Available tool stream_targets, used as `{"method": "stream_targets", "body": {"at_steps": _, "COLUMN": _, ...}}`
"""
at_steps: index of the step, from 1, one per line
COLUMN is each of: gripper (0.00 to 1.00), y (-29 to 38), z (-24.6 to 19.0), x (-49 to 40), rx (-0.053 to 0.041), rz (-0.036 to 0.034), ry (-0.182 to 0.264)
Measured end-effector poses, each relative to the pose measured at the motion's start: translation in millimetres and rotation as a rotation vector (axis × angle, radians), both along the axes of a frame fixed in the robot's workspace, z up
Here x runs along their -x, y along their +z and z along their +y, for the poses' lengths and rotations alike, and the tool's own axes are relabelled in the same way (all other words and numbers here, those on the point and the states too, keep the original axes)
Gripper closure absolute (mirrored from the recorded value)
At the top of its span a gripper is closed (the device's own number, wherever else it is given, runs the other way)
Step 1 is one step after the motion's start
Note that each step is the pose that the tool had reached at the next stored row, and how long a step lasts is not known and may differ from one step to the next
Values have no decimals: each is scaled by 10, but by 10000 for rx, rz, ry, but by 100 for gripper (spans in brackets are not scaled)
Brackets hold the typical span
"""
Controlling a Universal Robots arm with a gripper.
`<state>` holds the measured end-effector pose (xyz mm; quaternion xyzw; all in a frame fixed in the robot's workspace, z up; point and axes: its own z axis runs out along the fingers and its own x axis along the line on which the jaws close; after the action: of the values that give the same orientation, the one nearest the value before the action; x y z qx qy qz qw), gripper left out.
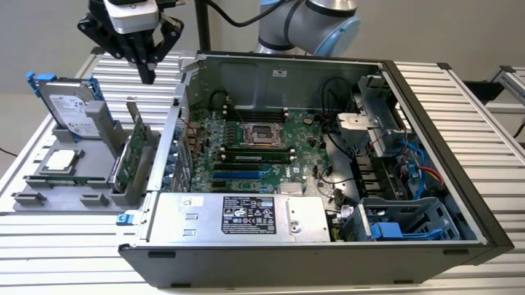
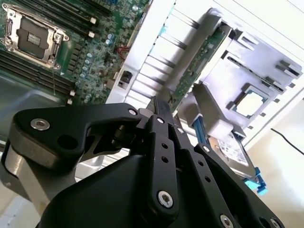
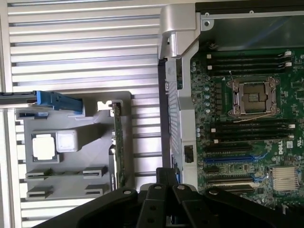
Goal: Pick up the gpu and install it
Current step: 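Reach for the gpu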
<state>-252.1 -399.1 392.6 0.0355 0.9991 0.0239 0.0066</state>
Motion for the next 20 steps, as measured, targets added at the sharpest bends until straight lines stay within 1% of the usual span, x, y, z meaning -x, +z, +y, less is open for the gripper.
{"method": "stream_targets", "body": {"at_steps": 12, "gripper": 100, "y": 0, "z": -2, "x": 110, "rx": 1, "rz": 1, "ry": -1}}
{"method": "stream_targets", "body": {"at_steps": 20, "gripper": 100, "y": 0, "z": -3, "x": 212, "rx": 0, "rz": -1, "ry": 0}}
